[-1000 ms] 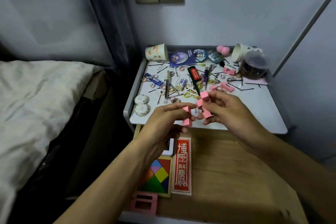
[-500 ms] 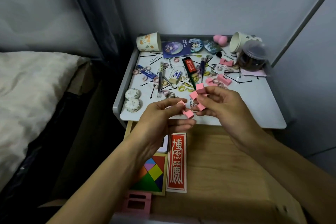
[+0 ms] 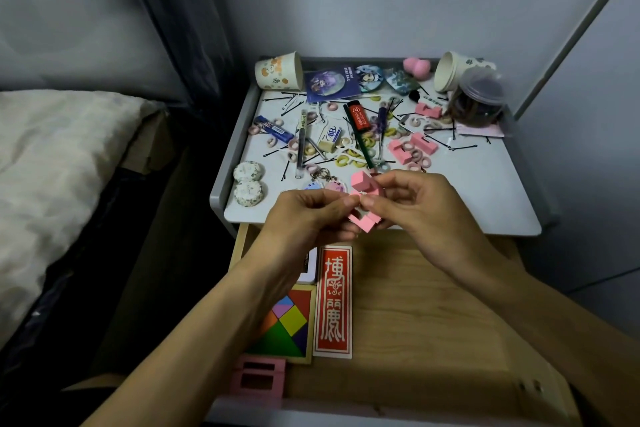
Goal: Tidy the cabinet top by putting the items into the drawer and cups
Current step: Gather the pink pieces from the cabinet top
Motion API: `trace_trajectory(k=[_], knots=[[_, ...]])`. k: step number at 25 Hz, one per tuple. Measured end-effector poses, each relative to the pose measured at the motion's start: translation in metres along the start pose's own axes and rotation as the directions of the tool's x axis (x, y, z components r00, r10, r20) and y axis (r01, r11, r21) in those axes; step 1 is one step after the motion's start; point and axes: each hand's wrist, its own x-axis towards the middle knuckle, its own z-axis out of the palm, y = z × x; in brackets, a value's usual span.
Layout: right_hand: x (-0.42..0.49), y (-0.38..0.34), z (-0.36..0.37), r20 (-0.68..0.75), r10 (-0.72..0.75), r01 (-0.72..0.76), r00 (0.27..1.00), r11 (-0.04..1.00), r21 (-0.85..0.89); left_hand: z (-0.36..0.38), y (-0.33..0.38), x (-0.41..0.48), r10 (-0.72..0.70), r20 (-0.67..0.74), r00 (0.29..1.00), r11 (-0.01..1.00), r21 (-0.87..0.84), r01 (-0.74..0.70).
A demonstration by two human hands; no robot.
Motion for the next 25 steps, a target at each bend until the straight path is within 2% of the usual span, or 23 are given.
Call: trace_trajectory(k=[6, 11, 17, 21, 25], knots=[[-0.003, -0.001, 0.001, -0.009, 0.007, -0.007, 1.0, 0.999, 0.033, 0.002, 0.0, -0.003, 0.019, -0.037, 0.999, 1.0, 0.0, -0.019], [-0.006, -0.001, 0.004, -0.125, -0.007, 0.011, 0.992, 0.999, 0.039, 0.005, -0.001, -0.003, 0.042, -0.123, 0.992, 0.997, -0.063, -0.05], [-0.011, -0.003, 0.009, -0.159, -0.073, 0.07, 0.985, 0.997, -0.024, 0.007, -0.004, -0.003, 0.031, -0.089, 0.996, 0.99, -0.136, -0.043], [-0.01, -0.005, 0.008, -0.152, -0.081, 0.083, 0.985, 0.997, 0.007, 0.001, 0.001, -0.002, 0.025, -0.022, 0.999, 0.995, -0.099, -0.028], [-0.011, -0.007, 0.006, -0.107, -0.108, 0.103, 0.988, 0.993, -0.049, -0.005, 0.006, -0.001, 0.088, -0.023, 0.996, 0.994, 0.072, -0.087]])
